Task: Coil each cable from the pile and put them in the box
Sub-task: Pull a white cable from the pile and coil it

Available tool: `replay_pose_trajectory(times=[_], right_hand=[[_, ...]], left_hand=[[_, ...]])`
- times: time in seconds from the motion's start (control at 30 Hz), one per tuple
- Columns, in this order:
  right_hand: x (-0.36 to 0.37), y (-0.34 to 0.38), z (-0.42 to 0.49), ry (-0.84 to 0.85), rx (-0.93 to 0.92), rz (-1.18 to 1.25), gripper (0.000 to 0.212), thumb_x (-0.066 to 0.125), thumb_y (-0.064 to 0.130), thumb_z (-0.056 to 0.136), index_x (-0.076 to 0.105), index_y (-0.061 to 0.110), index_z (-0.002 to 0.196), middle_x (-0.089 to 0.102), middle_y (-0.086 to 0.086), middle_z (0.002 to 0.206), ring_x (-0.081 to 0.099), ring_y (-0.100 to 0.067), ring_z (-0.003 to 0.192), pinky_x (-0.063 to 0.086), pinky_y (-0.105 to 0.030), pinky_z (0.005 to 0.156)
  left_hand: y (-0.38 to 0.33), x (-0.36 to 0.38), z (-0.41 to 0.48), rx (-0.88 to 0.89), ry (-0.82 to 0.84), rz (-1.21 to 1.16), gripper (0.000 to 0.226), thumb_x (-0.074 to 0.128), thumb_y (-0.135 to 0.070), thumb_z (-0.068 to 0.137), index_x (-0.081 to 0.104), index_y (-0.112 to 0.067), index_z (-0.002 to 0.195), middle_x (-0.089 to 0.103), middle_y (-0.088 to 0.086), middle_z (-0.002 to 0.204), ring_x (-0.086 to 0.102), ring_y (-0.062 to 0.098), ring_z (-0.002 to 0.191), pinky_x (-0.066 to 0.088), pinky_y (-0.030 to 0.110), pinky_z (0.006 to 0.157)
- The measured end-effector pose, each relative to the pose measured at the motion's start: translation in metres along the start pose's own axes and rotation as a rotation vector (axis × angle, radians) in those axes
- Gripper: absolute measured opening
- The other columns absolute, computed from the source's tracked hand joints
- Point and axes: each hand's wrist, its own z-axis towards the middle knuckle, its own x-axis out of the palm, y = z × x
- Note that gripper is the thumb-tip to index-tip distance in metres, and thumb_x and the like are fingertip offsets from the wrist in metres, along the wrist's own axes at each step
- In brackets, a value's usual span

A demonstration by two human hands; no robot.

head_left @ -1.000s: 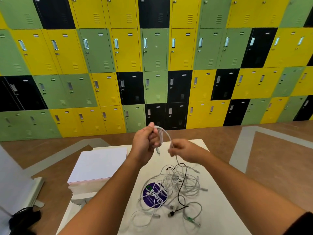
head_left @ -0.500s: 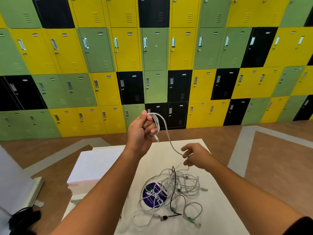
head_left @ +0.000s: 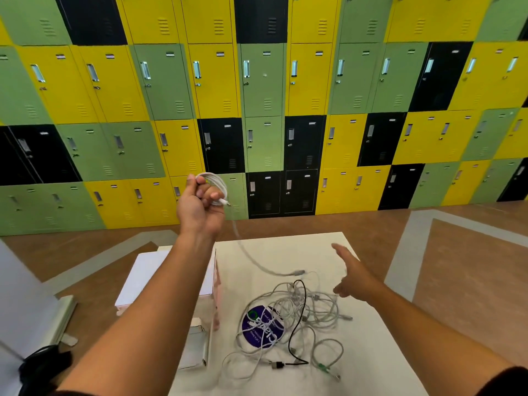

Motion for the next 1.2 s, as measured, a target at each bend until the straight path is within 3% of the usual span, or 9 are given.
replay_pose_trajectory(times=[0.1, 0.2, 0.3, 0.4, 0.53, 0.67, 0.8, 0.97, 1.2], right_hand=[[0.002, -0.016, -0.005, 0.013, 0.116, 0.014, 0.068, 0.056, -0.023, 0.081, 0.052, 0.014, 0.137, 0.064, -0.017, 0.082, 0.068, -0.028, 0.058, 0.050, -0.031, 0.052], [0.007, -0.011, -0.006, 0.011, 0.134, 0.008, 0.053, 0.043, -0.019, 0.086, 0.060, 0.015, 0.124, 0.065, -0.026, 0.107, 0.068, -0.033, 0.066, 0.049, -0.030, 0.050], [0.008, 0.011, -0.004, 0.024, 0.028, -0.255, 0.047, 0.045, -0.004, 0.088, 0.060, 0.028, 0.120, 0.062, -0.010, 0.114, 0.062, -0.023, 0.065, 0.056, -0.038, 0.058], [0.005, 0.042, -0.003, -0.010, -0.073, -0.485, 0.034, 0.053, 0.020, 0.099, 0.056, 0.025, 0.132, 0.061, -0.003, 0.127, 0.061, -0.023, 0.081, 0.049, -0.028, 0.065], [0.005, 0.090, -0.008, -0.053, -0.262, -0.126, 0.026, 0.053, 0.041, 0.100, 0.068, 0.022, 0.111, 0.070, 0.003, 0.108, 0.066, -0.018, 0.094, 0.053, -0.037, 0.083], [0.009, 0.130, -0.019, 0.114, -0.400, 0.241, 0.027, 0.052, 0.034, 0.103, 0.071, 0.015, 0.106, 0.074, -0.008, 0.099, 0.068, -0.023, 0.092, 0.051, -0.031, 0.077], [0.012, 0.137, -0.016, 0.048, -0.439, 0.345, 0.020, 0.055, 0.016, 0.102, 0.070, 0.009, 0.091, 0.058, -0.011, 0.065, 0.055, -0.021, 0.058, 0.050, -0.029, 0.058], [0.016, 0.133, -0.013, -0.034, -0.465, 0.261, 0.018, 0.058, 0.016, 0.100, 0.075, 0.012, 0.093, 0.058, 0.020, 0.055, 0.052, 0.005, 0.052, 0.035, -0.012, 0.054], [0.030, 0.123, -0.020, 0.183, -0.280, 0.351, 0.030, 0.047, 0.029, 0.106, 0.071, 0.011, 0.102, 0.049, -0.004, 0.056, 0.039, -0.013, 0.045, 0.031, -0.022, 0.041]], left_hand=[[-0.008, -0.001, 0.003, 0.002, -0.003, 0.023, 0.041, 0.039, -0.032, 0.108, 0.051, -0.012, 0.074, 0.031, -0.008, 0.046, 0.027, 0.005, 0.037, 0.033, 0.016, 0.040], [0.002, -0.003, -0.003, -0.038, -0.001, 0.139, 0.040, 0.041, -0.033, 0.107, 0.053, -0.012, 0.077, 0.032, -0.008, 0.049, 0.028, 0.005, 0.038, 0.034, 0.016, 0.041], [0.020, -0.010, -0.010, -0.108, 0.005, 0.255, 0.038, 0.044, -0.032, 0.106, 0.054, -0.010, 0.077, 0.032, -0.007, 0.049, 0.028, 0.004, 0.038, 0.034, 0.017, 0.039], [0.039, -0.018, -0.016, -0.161, 0.040, 0.415, 0.037, 0.045, -0.029, 0.106, 0.055, -0.010, 0.075, 0.031, -0.008, 0.047, 0.029, 0.004, 0.039, 0.033, 0.017, 0.039], [0.062, -0.028, -0.026, -0.196, 0.065, 0.639, 0.037, 0.049, -0.026, 0.104, 0.056, -0.010, 0.072, 0.034, -0.007, 0.047, 0.032, 0.005, 0.040, 0.033, 0.018, 0.040], [0.074, -0.033, -0.033, -0.262, 0.099, 0.709, 0.036, 0.050, -0.028, 0.104, 0.059, -0.009, 0.075, 0.037, -0.006, 0.048, 0.034, 0.006, 0.041, 0.034, 0.021, 0.044], [0.074, -0.041, -0.037, -0.361, 0.126, 0.771, 0.036, 0.047, -0.030, 0.105, 0.061, -0.006, 0.082, 0.034, -0.006, 0.051, 0.030, 0.007, 0.044, 0.033, 0.021, 0.045], [0.071, -0.050, -0.038, -0.478, 0.163, 0.729, 0.039, 0.038, -0.024, 0.108, 0.062, -0.004, 0.085, 0.031, -0.004, 0.056, 0.027, 0.007, 0.045, 0.035, 0.022, 0.046], [0.073, -0.048, -0.038, -0.476, 0.152, 0.408, 0.033, 0.036, -0.017, 0.105, 0.061, 0.000, 0.091, 0.035, -0.001, 0.064, 0.032, 0.008, 0.049, 0.044, 0.023, 0.056]])
